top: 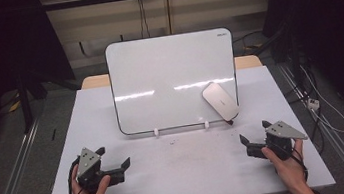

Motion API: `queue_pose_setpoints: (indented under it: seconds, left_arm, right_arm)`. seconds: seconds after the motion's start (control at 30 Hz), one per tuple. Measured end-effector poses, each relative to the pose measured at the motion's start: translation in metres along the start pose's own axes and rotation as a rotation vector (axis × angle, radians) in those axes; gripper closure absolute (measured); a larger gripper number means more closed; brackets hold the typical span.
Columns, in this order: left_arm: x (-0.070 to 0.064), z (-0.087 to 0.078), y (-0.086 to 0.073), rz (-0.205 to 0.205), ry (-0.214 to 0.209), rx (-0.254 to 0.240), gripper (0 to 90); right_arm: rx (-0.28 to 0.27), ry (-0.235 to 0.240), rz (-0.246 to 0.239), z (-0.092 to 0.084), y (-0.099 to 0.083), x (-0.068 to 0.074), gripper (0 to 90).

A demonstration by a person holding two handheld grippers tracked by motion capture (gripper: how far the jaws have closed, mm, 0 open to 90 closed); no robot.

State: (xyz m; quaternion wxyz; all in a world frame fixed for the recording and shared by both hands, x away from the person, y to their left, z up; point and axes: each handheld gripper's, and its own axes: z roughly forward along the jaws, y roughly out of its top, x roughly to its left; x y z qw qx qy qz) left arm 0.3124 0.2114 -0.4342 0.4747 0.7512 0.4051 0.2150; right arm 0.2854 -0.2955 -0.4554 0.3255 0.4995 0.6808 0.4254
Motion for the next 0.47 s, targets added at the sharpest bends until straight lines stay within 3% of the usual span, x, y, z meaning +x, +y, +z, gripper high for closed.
queue_pose_setpoints:
  seconds: [0.1, 0.47]
  left_arm:
    - [-0.0014, 0.001, -0.0001, -0.017, -0.006, 0.002, 5.0]
    - [-0.0009, 0.0033, -0.0003, -0.003, -0.009, 0.025, 5.0]
  right_arm:
    - [0.004, 0.005, 0.004, 0.0005, 0.0002, -0.0005, 6.9]
    - [0.02, 0.014, 0.007, 0.0022, 0.001, -0.001, 6.8]
